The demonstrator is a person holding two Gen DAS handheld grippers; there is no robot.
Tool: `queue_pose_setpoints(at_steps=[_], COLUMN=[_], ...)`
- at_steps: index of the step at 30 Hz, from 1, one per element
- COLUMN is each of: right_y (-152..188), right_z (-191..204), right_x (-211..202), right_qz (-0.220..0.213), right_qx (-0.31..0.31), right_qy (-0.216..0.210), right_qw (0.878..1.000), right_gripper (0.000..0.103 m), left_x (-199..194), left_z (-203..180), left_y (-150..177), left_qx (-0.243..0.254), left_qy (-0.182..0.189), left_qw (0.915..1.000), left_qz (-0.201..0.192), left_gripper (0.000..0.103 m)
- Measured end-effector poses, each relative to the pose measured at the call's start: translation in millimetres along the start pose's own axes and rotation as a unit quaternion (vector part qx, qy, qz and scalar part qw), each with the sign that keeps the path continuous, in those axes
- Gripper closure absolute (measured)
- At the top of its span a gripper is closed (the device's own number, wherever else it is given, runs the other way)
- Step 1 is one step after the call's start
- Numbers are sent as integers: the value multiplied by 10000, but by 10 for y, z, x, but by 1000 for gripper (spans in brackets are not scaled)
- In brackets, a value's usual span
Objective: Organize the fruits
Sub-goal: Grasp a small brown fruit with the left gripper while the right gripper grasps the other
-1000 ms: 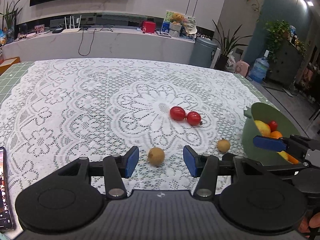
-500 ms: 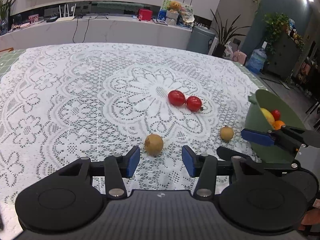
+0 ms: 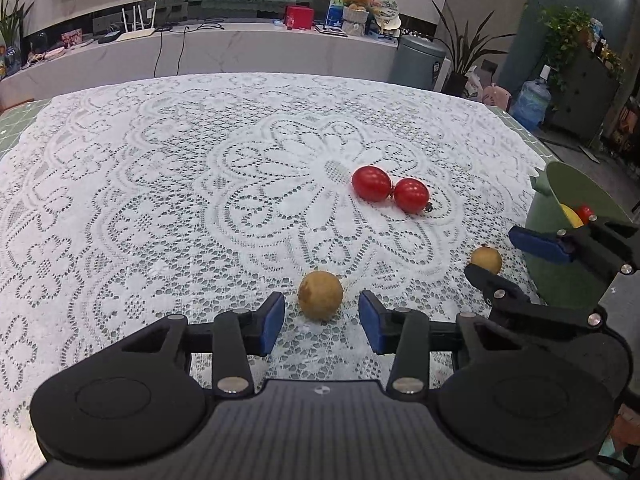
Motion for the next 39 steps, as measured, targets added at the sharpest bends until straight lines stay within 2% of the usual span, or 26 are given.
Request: queue_pose_setpoints(at_steps=[13, 17, 20, 26, 32, 39], right_y=[11, 34, 47, 42, 3, -90], right_z=[203, 255, 258, 228, 157, 2], right_x=[53, 78, 93, 93, 16, -129], right_qz=[6, 72, 109, 108, -30, -42], right_qx=[-695, -935, -993, -914, -675, 34], right_qy=[329, 396, 414, 410, 325, -316], right_qw=[9970, 9948, 9941, 9949, 9972, 9995], right_gripper=[67, 77, 78, 83, 84, 84], left_x=[106, 121, 135, 152, 131, 25], left_z=[2, -5, -1, 5, 21, 6], left_y=[-2, -10, -25, -34, -38, -39], left_qx=[31, 25, 10, 16, -59, -105], left_qy=[-20, -16, -25, -21, 12, 66], left_qw=[10000, 10000, 10000, 10000, 10000, 9999], left_qz=[62, 53, 46, 36, 22, -11], left_gripper=[57, 60, 63, 72, 74, 74])
Point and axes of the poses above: each gripper's, at about its wrist camera, not at the fingertips, and x roughly the way its jaws point, z to its left, y to its underside, the point moved 1 cm from there along x, roughly the way its jaws point, and after that the axes turned 12 degrees about y, right-handed, at the moved point
